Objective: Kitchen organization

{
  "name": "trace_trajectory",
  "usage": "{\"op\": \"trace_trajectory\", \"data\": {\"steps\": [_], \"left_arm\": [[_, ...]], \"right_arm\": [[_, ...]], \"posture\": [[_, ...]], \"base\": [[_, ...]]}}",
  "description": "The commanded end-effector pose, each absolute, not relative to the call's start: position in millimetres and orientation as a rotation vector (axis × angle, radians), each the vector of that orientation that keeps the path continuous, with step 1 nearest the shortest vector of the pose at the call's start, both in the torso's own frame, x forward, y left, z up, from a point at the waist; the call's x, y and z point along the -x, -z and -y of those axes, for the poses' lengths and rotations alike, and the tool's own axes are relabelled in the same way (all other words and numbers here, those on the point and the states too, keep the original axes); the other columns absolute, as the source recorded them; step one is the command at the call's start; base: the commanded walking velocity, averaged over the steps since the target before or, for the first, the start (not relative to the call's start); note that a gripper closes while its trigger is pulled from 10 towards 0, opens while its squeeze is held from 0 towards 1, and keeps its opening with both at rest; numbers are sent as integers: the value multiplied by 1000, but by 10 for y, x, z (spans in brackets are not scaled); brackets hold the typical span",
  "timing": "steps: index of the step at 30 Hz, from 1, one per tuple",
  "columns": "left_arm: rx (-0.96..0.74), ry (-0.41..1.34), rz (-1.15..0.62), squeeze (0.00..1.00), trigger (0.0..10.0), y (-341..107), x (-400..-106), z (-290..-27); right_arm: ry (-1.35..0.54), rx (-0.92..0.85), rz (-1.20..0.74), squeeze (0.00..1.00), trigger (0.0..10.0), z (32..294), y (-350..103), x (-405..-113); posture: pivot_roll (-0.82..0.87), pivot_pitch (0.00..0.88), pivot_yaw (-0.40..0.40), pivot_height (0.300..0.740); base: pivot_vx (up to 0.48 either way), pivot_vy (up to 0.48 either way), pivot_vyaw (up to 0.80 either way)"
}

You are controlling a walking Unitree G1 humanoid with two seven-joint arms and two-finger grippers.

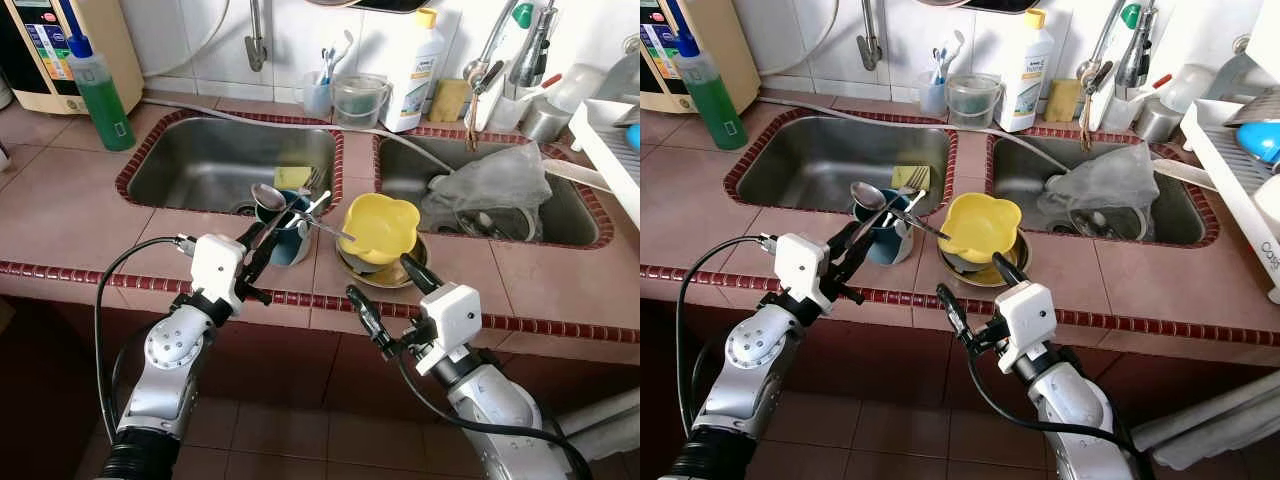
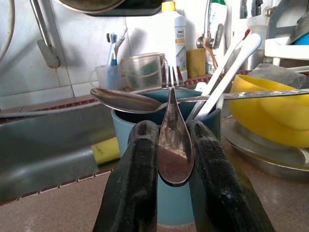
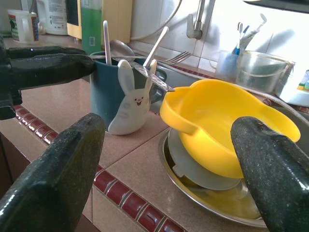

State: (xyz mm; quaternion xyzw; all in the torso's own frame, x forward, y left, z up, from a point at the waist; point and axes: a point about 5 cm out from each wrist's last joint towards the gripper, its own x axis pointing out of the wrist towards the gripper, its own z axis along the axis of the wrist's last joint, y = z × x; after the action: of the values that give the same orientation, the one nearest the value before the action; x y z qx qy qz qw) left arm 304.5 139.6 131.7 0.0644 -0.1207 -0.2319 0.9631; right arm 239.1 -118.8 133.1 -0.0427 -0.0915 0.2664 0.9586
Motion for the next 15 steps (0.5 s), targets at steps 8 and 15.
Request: {"op": "trace_trajectory", "data": {"steps": [8,15], "left_arm": [[-131,470,273,0,0,-1385,-3086,-1397],[-127,465,288,0,0,-1421,-3094,-1410]], "right_arm": [[-538,92,188,0,10000,1199,-1345,-2418],[-538,94,189,0,10000,1196,-1347,-2427]], "posture": [[-85,71,-24,740],[-85,69,-25,740]], "base": [[0,0,0],[0,0,0]]}}
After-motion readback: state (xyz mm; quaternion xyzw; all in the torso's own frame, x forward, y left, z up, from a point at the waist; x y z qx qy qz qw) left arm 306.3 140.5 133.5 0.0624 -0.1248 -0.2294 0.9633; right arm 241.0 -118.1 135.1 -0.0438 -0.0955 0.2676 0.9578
